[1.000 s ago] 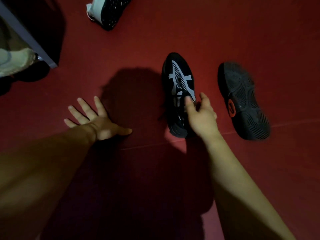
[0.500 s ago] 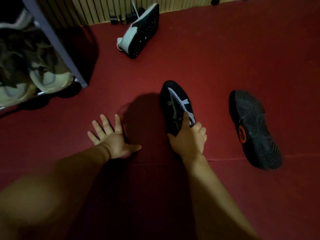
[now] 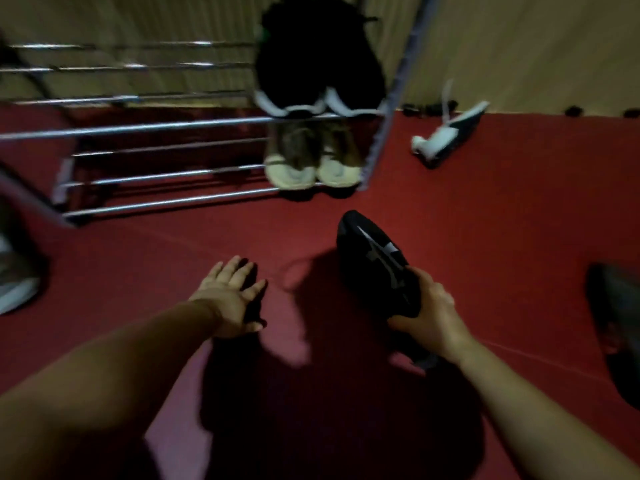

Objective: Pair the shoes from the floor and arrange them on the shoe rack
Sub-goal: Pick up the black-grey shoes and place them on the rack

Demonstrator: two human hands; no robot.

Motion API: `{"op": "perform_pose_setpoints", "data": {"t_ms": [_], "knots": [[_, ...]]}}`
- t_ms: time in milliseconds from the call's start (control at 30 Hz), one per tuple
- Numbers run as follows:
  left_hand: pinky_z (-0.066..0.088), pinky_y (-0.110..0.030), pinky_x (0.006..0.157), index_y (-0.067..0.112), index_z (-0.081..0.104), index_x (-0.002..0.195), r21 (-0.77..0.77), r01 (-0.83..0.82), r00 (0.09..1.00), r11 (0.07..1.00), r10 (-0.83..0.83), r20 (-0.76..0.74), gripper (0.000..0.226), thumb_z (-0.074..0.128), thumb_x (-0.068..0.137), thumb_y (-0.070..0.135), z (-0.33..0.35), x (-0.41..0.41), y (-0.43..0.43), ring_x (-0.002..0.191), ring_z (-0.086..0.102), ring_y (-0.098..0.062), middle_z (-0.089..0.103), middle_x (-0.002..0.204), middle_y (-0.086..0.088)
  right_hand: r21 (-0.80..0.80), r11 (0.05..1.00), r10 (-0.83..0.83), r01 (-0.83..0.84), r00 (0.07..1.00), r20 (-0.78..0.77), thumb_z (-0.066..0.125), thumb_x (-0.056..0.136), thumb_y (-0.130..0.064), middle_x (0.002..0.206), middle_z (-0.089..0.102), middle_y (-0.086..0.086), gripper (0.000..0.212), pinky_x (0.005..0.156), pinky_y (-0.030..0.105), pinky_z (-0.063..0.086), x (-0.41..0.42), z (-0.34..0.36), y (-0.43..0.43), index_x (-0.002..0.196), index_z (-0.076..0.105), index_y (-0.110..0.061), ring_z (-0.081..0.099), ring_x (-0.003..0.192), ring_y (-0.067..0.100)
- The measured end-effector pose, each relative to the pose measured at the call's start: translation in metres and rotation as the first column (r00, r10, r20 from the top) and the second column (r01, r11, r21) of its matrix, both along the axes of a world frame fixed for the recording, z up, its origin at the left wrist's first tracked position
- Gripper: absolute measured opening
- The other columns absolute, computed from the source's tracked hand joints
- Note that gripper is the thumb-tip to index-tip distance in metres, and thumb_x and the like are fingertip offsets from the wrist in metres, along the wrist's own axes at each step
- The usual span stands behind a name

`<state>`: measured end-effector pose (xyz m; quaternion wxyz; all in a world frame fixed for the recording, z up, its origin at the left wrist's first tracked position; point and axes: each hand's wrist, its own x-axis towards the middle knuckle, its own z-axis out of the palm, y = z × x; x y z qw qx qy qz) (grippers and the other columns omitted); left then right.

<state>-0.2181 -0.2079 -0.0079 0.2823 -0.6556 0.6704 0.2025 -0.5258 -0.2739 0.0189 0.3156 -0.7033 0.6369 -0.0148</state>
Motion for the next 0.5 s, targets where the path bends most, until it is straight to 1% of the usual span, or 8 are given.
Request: {"op": "perform_pose_setpoints", "data": {"t_ms": [67, 133, 200, 267, 333, 433, 467, 500], "knots": [[-0.009, -0.045, 0.115, 0.027, -0.002, 0.151, 0.008, -0.038, 0.998, 0.999, 0.038, 0.046, 0.086, 0.038, 0.087, 0.067, 0.01, 0.041, 0.029, 0.143, -0.019, -0.033, -0.014, 0.157, -0.011, -0.001, 0.989, 0.148, -0.148, 0.989, -0.016, 0.074, 0.058, -0.04, 0.12, 0.051, 0.013, 0.096, 0.093, 0.036, 0.043, 0.039, 0.006, 0.012, 0.143, 0.034, -0.025, 0.048, 0.116, 0.031], [-0.009, -0.047, 0.114, 0.026, -0.001, 0.151, 0.001, -0.1, 0.992, 0.995, 0.1, 0.08, 0.085, 0.039, 0.087, 0.065, 0.016, 0.081, 0.057, 0.143, -0.016, -0.034, -0.011, 0.158, -0.011, -0.027, 0.933, 0.357, -0.359, 0.932, -0.07, 0.06, 0.047, -0.054, 0.112, 0.056, 0.005, 0.098, 0.085, 0.033, 0.046, 0.082, 0.01, 0.016, 0.139, 0.039, -0.027, 0.055, 0.107, 0.028], [-0.008, -0.048, 0.114, 0.025, 0.0, 0.151, 0.003, -0.151, 0.983, 0.989, 0.149, 0.104, 0.084, 0.041, 0.088, 0.063, 0.022, 0.117, 0.084, 0.143, -0.016, -0.035, -0.01, 0.158, -0.011, -0.033, 0.866, 0.493, -0.499, 0.863, -0.112, 0.06, 0.047, -0.052, 0.104, 0.054, -0.001, 0.09, 0.08, 0.032, 0.046, 0.125, 0.016, 0.021, 0.133, 0.043, -0.032, 0.056, 0.102, 0.027], [-0.007, -0.049, 0.115, 0.024, 0.002, 0.151, 0.004, -0.196, 0.972, 0.981, 0.193, 0.133, 0.085, 0.043, 0.088, 0.062, 0.03, 0.152, 0.109, 0.143, -0.015, -0.035, -0.009, 0.158, -0.011, -0.023, 0.786, 0.609, -0.618, 0.779, -0.151, 0.065, 0.051, -0.048, 0.109, 0.05, -0.002, 0.089, 0.084, 0.033, 0.044, 0.166, 0.021, 0.031, 0.135, 0.038, -0.036, 0.052, 0.108, 0.026], [-0.007, -0.049, 0.115, 0.023, 0.003, 0.151, 0.013, -0.25, 0.955, 0.968, 0.244, 0.169, 0.084, 0.044, 0.088, 0.06, 0.039, 0.185, 0.133, 0.143, -0.014, -0.034, -0.008, 0.158, -0.012, 0.022, 0.7, 0.705, -0.714, 0.685, -0.182, 0.064, 0.056, -0.048, 0.122, 0.044, -0.001, 0.095, 0.094, 0.033, 0.041, 0.203, 0.023, 0.04, 0.142, 0.025, -0.039, 0.043, 0.114, 0.022], [-0.006, -0.047, 0.116, 0.023, 0.003, 0.151, 0.019, -0.371, 0.912, 0.928, 0.361, 0.194, 0.083, 0.045, 0.089, 0.059, 0.046, 0.226, 0.175, 0.144, -0.014, -0.033, -0.008, 0.158, -0.012, 0.008, 0.501, 0.852, -0.866, 0.491, -0.182, 0.052, 0.055, -0.055, 0.127, 0.046, 0.0, 0.089, 0.096, 0.032, 0.038, 0.254, 0.029, 0.061, 0.136, 0.017, -0.051, 0.043, 0.115, 0.02], [-0.006, -0.047, 0.116, 0.024, 0.003, 0.151, 0.018, -0.421, 0.892, 0.907, 0.41, 0.189, 0.083, 0.045, 0.089, 0.059, 0.045, 0.237, 0.191, 0.144, -0.015, -0.032, -0.008, 0.158, -0.011, -0.022, 0.428, 0.889, -0.904, 0.425, -0.168, 0.052, 0.056, -0.055, 0.125, 0.05, 0.001, 0.083, 0.094, 0.035, 0.04, 0.27, 0.029, 0.068, 0.132, 0.021, -0.053, 0.049, 0.113, 0.022], [-0.007, -0.047, 0.116, 0.024, 0.002, 0.151, 0.016, -0.476, 0.866, 0.879, 0.465, 0.182, 0.084, 0.046, 0.089, 0.058, 0.042, 0.247, 0.209, 0.144, -0.015, -0.032, -0.008, 0.158, -0.01, -0.074, 0.33, 0.926, -0.941, 0.338, -0.168, 0.053, 0.056, -0.054, 0.121, 0.056, 0.003, 0.079, 0.09, 0.038, 0.045, 0.287, 0.027, 0.074, 0.131, 0.027, -0.05, 0.055, 0.108, 0.025]]}}
